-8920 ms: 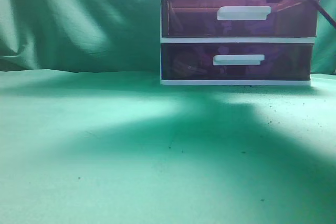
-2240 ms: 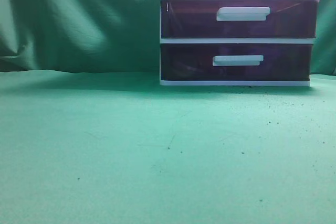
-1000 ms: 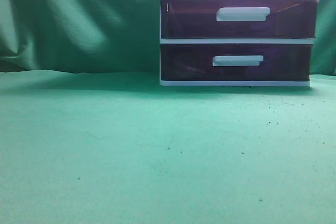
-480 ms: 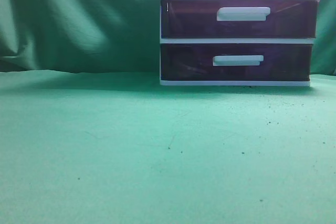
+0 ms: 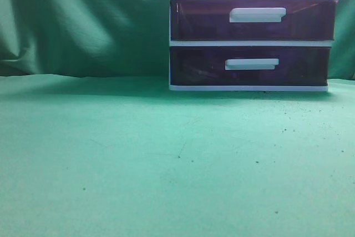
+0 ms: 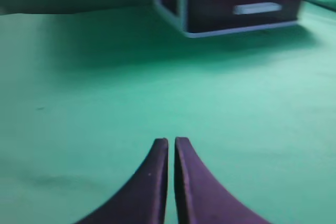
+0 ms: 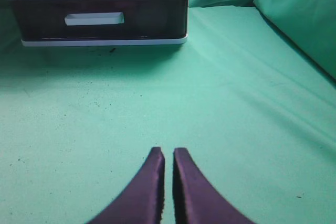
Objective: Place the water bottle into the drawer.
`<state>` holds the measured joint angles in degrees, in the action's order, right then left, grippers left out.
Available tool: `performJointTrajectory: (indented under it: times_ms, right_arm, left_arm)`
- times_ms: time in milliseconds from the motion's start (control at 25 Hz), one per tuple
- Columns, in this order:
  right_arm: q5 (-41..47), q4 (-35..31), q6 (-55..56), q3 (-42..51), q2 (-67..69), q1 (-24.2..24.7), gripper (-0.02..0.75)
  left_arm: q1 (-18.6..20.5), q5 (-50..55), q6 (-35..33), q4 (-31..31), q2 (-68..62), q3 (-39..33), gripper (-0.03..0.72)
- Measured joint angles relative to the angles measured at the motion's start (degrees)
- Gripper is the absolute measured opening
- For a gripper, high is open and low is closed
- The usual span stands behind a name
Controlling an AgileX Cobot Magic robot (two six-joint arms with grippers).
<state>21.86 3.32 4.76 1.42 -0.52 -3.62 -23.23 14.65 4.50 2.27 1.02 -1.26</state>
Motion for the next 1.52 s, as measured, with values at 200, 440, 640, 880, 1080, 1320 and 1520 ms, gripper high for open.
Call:
performJointTrajectory:
  times_ms: [200,440,640,880,1080,1320,1520]
  right_arm:
    - [0.0,0.0,0.0,0.0,0.0,0.0,0.048]
    - [0.0,0.0,0.0,0.0,0.0,0.0,0.048]
    - [0.0,0.0,0.9,0.0,0.0,0.0,0.048]
    - [0.0,0.0,1.3,0.0,0.0,0.0,0.048]
    - [0.0,0.0,1.3,0.0,0.0,0.0,0.048]
    - [0.0,0.0,1.3,0.0,0.0,0.0,0.048]
    - [0.0,0.0,1.3,0.0,0.0,0.0,0.048]
  left_arm:
    - [13.2,0.4,0.0,0.3,0.0,0.0,0.000]
    - [24.0,5.3,0.0,0.2,0.0,0.0,0.000]
    - [24.7,6.0,0.0,0.0,0.0,0.0,0.000]
    - [24.7,6.0,0.0,0.0,0.0,0.0,0.000]
    - [24.7,6.0,0.0,0.0,0.0,0.0,0.000]
    - [24.7,6.0,0.0,0.0,0.0,0.0,0.000]
    - [24.7,5.8,0.0,0.0,0.0,0.0,0.000]
